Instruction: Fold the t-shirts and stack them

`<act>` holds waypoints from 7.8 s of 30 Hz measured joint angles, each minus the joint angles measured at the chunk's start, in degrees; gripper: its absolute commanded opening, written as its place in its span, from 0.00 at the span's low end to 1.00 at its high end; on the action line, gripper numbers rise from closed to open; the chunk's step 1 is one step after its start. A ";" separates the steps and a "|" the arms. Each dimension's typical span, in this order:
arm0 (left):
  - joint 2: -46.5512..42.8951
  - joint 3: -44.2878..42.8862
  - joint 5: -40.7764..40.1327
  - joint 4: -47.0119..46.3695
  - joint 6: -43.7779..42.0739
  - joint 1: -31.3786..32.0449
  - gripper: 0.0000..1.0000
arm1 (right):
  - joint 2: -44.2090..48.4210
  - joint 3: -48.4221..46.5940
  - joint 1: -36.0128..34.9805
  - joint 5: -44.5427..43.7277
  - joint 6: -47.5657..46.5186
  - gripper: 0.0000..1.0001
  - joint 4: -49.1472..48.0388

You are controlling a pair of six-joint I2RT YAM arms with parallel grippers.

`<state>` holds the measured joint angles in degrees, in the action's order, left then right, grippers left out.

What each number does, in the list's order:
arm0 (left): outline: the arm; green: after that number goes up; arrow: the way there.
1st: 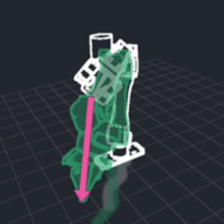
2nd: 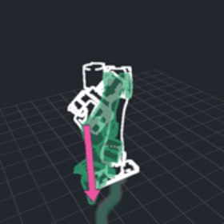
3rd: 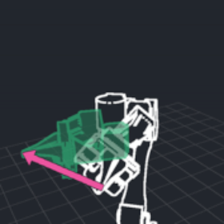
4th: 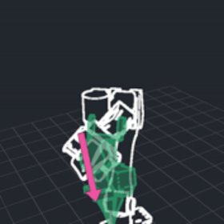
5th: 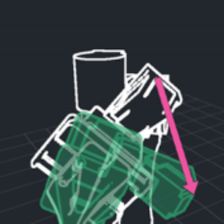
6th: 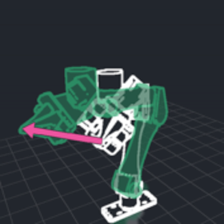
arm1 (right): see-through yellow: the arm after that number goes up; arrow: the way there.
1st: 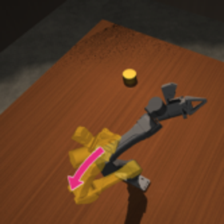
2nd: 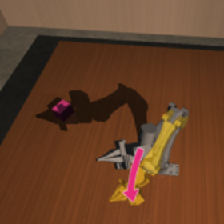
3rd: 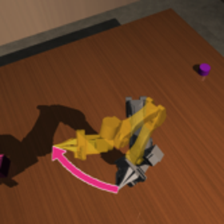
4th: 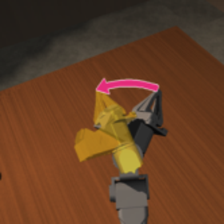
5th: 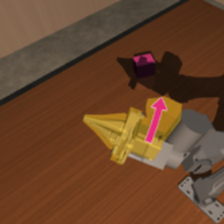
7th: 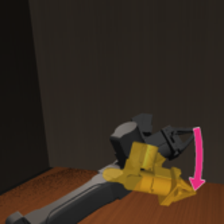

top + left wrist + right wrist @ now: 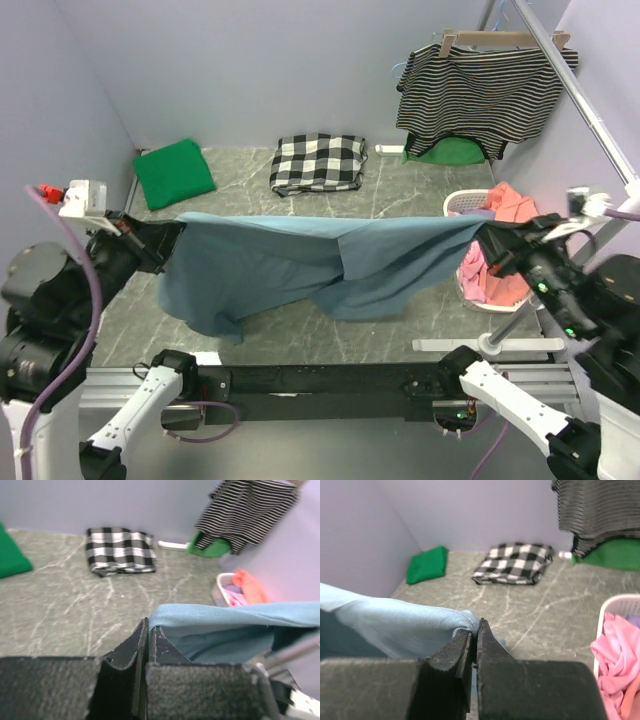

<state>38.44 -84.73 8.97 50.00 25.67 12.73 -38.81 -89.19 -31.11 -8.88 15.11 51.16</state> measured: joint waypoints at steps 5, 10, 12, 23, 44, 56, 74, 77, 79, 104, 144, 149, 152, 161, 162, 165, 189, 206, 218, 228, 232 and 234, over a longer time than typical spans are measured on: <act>1.64 -8.74 5.97 4.68 0.02 -0.02 0.06 | -1.79 -10.99 -0.02 4.87 -1.77 0.01 2.78; 4.13 -19.91 12.48 5.95 0.09 -0.02 0.07 | -3.76 -20.59 0.02 11.87 -3.19 0.03 2.38; 5.60 -24.79 15.06 6.19 0.15 0.00 0.06 | -4.37 -22.84 0.02 14.71 -3.45 0.04 2.36; 4.20 -16.90 14.60 2.05 1.20 0.00 0.05 | -4.50 -13.99 0.02 19.37 -4.85 0.07 -3.76; 43.71 24.13 -17.09 -28.52 6.93 -0.61 0.07 | -59.30 7.34 9.92 1.33 -0.02 0.00 -25.18; 76.37 1.31 -21.00 -34.67 1.90 -4.35 0.23 | -81.83 -19.02 15.21 -0.63 -0.39 0.00 -24.48; 77.68 -0.94 -19.30 -34.93 -1.81 -7.96 0.82 | -82.73 -14.40 16.26 -2.54 -1.05 0.78 -24.55; 73.09 1.33 -18.36 -34.77 -0.90 -6.45 0.82 | -78.77 -10.19 16.22 -0.96 -0.72 0.76 -24.52; 69.18 3.82 -15.91 -35.06 -0.04 -4.59 0.81 | -76.63 -7.87 15.91 1.38 -0.22 0.75 -24.61; 66.27 23.61 -3.56 -45.94 9.68 0.37 0.81 | -68.28 20.46 4.98 14.64 7.26 0.73 -28.37; 49.59 30.60 -12.85 -33.53 10.16 -17.18 0.96 | -59.06 17.79 17.49 19.26 13.68 0.76 -28.04; 49.94 36.74 -7.54 -36.44 11.54 -22.05 0.95 | -60.04 16.15 17.79 21.94 13.09 0.75 -27.82; 50.60 38.66 -3.89 -39.80 11.87 -23.02 0.94 | -60.04 15.58 17.88 22.82 12.87 0.75 -28.11; 51.74 41.27 2.95 -49.05 12.98 -25.18 0.81 | -60.04 15.58 17.90 23.58 12.17 0.68 -27.96; 51.87 41.29 3.19 -49.35 13.05 -25.31 0.73 | -60.04 15.61 17.90 23.61 12.13 0.66 -27.96; 51.95 41.40 3.06 -49.44 13.14 -25.35 0.58 | -60.04 15.69 17.90 23.96 12.04 0.63 -27.96; 44.92 37.03 -1.18 -41.24 12.72 -25.35 0.14 | -72.70 13.70 17.90 25.92 12.76 0.56 -29.92; 44.19 33.92 -1.81 -38.05 11.54 -25.35 0.14 | -76.91 11.37 17.92 27.28 13.16 0.00 -31.58; 43.95 29.29 -3.08 -35.45 10.80 -25.35 0.16 | -73.35 11.72 17.94 25.20 12.07 0.00 -31.30; 54.38 9.64 -7.41 -27.65 5.88 -25.35 0.18 | -64.57 7.39 19.45 17.20 10.03 0.00 -26.16; 60.19 5.40 -8.20 -25.24 4.46 -25.35 0.16 | -64.92 6.78 20.33 17.07 9.49 0.00 -23.58; 63.04 4.44 -8.20 -24.52 3.87 -25.35 0.15 | -65.64 6.10 20.55 18.10 9.38 0.00 -22.45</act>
<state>101.47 -80.29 0.78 25.47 29.54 -12.62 -104.44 -83.09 -10.57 9.21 24.49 28.71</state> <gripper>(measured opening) 0.166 0.008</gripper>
